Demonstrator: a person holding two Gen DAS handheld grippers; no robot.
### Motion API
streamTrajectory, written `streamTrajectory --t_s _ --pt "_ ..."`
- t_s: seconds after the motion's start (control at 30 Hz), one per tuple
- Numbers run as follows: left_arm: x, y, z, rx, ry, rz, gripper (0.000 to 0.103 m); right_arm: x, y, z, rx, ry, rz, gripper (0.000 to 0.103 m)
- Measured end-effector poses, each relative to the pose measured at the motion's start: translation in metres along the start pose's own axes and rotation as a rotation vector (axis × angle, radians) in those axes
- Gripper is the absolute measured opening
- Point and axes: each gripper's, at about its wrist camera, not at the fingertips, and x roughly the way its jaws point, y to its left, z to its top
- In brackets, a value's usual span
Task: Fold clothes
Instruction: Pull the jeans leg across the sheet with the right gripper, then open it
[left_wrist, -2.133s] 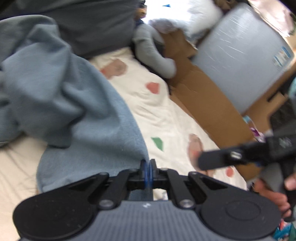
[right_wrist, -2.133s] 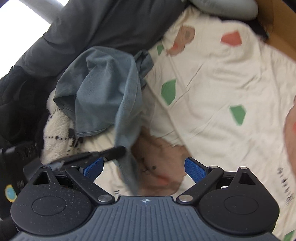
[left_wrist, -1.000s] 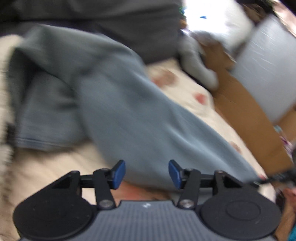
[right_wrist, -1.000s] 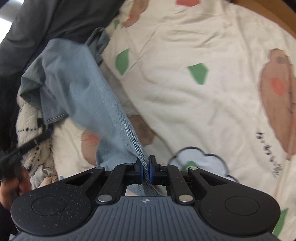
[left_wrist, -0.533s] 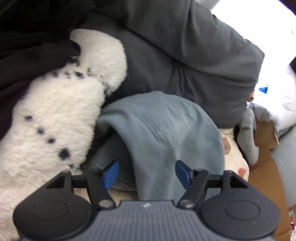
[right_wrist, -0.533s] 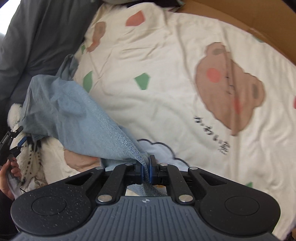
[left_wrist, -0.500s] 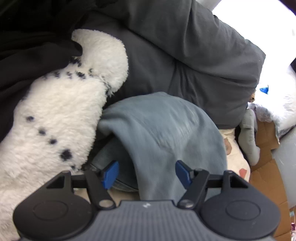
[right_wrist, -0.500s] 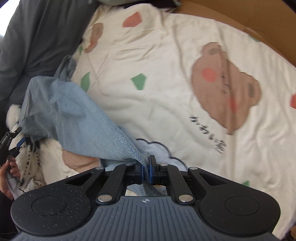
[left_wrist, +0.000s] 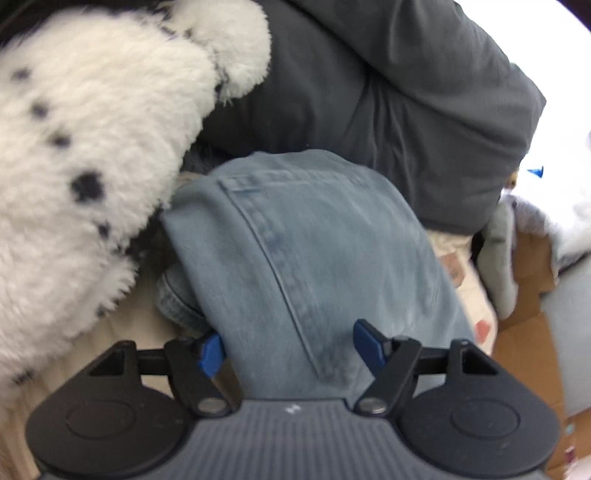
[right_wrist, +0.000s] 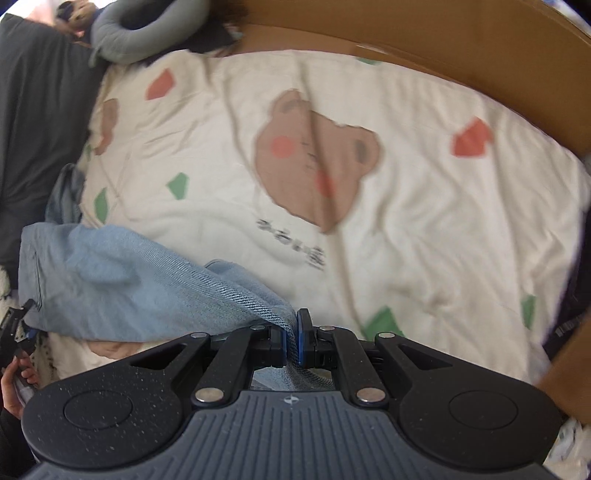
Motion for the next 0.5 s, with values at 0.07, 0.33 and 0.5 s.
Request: streamTrajectory --t_s 0.07,0.33,0.5 --pt "-0.005 -0.003 -0.003 0.017 0.011 -0.002 0.031 -0.005 -0.008 -0.011 0.018 0.008 -0.013 0.003" --pt "-0.048 -0.037 0.004 0.141 -0.01 -0.103 0.005 -0.027 -0.029 -0.049 0.072 0.04 -0.02 0.003" --pt "-0.071 -0.067 0.019 0.193 -0.046 -0.163 0.005 -0.041 -0.041 -0.065 0.091 0.058 -0.029 0.002"
